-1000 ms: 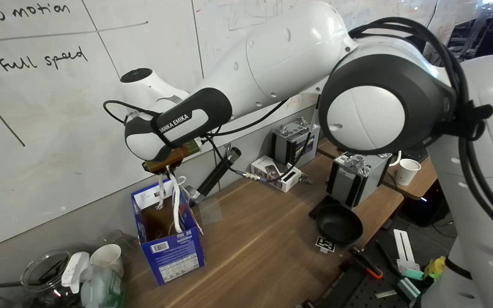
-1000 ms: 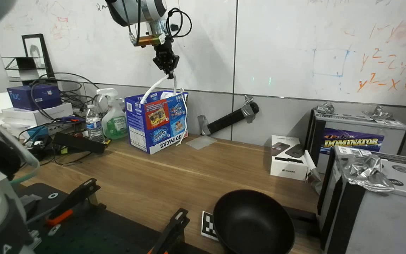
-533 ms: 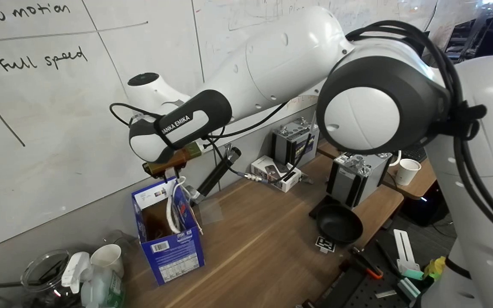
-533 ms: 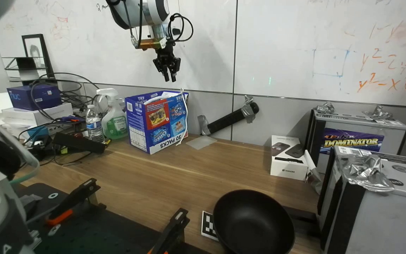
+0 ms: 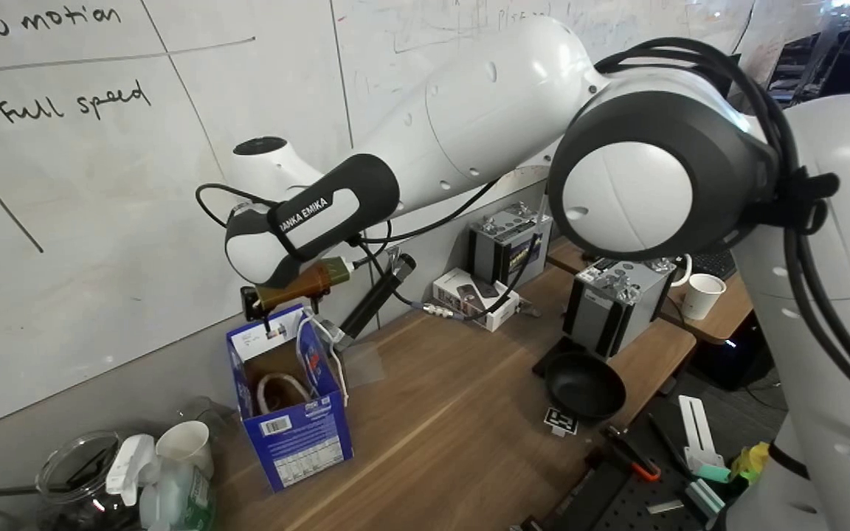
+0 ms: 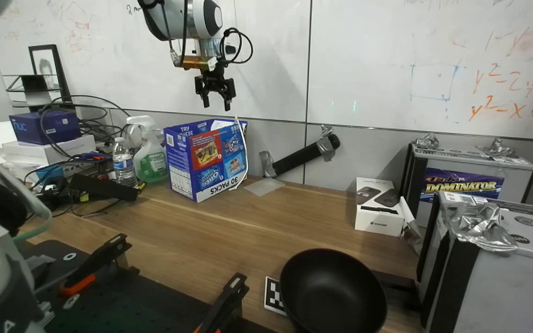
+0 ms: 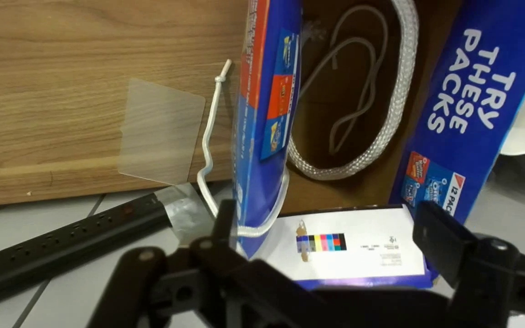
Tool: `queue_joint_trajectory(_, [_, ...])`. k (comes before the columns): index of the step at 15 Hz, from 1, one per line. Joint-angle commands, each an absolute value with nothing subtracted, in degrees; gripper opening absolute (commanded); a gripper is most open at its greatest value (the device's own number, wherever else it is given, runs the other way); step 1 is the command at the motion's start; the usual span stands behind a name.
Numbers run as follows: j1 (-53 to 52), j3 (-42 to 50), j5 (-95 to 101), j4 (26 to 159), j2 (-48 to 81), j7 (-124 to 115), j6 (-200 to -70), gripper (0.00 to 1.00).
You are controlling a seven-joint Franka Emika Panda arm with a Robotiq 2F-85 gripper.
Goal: Pick up the ropes and put them into the blue box.
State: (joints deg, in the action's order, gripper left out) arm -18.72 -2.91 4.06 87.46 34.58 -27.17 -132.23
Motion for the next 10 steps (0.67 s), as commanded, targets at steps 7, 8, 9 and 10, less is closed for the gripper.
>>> queue_joint_trajectory(7, [-16.53,-4.81,0.93,97.44,32.36,-20.54,-134.30,1.00])
queue_joint_trajectory(8, [-16.29,-4.84,0.86,98.28,32.18,-20.14,-134.52,1.00])
queue_joint_trajectory(9, [-16.02,-4.87,0.76,99.10,31.93,-19.77,-134.68,1.00])
queue_joint_trajectory(10, [-15.80,-4.82,0.74,99.72,31.87,-19.55,-134.85,1.00])
